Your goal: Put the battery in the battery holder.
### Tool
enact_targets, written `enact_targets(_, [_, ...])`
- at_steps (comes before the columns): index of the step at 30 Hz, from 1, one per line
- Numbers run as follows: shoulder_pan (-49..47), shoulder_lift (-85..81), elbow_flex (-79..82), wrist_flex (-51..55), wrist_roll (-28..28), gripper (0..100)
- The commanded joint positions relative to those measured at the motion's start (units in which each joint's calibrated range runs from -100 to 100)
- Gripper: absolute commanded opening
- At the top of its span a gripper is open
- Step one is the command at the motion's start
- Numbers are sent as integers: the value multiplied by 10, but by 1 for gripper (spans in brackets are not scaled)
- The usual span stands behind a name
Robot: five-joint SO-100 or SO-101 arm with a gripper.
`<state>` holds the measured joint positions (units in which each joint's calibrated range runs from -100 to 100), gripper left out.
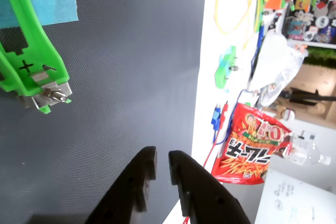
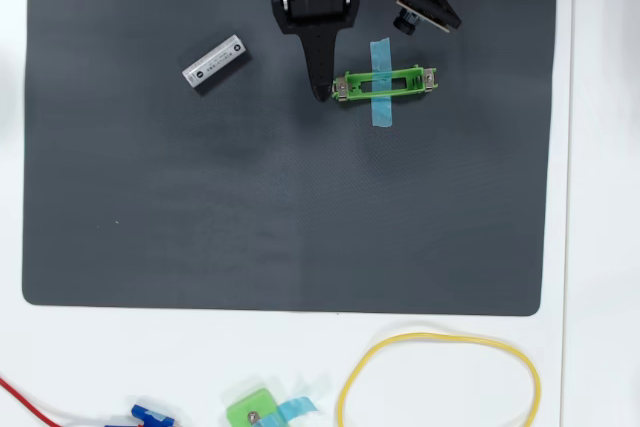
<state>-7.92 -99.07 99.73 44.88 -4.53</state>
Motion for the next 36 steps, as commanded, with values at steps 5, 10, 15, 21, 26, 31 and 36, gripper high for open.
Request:
enact_targets(5, [2, -3, 3, 35, 42, 0])
enact_targets(10, [2, -3, 3, 34, 42, 0])
enact_targets(15, [2, -3, 3, 36, 40, 0])
enact_targets(21, [2, -3, 1, 36, 40, 0])
enact_targets(26, [4, 37, -76, 96, 44, 0])
enact_targets(31, [41, 200, -257, 186, 108, 0])
enact_targets(36, [94, 342, -359, 206, 229, 0])
